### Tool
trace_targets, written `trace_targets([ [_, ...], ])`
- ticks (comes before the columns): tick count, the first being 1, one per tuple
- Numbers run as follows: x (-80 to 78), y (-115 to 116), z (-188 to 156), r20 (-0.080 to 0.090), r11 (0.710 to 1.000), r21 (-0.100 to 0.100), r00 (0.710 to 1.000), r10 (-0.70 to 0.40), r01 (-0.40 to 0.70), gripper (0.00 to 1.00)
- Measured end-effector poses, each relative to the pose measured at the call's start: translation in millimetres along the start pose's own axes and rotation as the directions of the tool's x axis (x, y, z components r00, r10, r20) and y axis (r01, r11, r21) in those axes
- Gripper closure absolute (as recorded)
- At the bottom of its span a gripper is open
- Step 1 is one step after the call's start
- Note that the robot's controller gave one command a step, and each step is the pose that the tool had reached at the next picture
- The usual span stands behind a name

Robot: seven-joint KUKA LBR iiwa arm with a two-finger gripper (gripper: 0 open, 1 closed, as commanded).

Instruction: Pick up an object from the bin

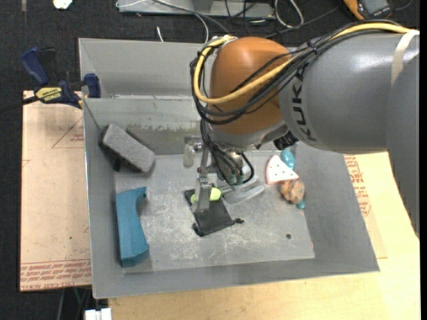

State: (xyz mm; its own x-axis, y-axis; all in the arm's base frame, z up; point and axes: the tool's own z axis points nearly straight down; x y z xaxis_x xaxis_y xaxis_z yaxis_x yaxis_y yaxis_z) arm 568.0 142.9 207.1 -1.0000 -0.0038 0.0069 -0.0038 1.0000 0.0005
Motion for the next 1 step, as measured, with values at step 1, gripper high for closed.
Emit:
trace_targets([
  [1, -1.5, -0.8, -5.0, 0.008, 1.0, -0.001, 1.0, 0.003, -0.003, 0.0],
])
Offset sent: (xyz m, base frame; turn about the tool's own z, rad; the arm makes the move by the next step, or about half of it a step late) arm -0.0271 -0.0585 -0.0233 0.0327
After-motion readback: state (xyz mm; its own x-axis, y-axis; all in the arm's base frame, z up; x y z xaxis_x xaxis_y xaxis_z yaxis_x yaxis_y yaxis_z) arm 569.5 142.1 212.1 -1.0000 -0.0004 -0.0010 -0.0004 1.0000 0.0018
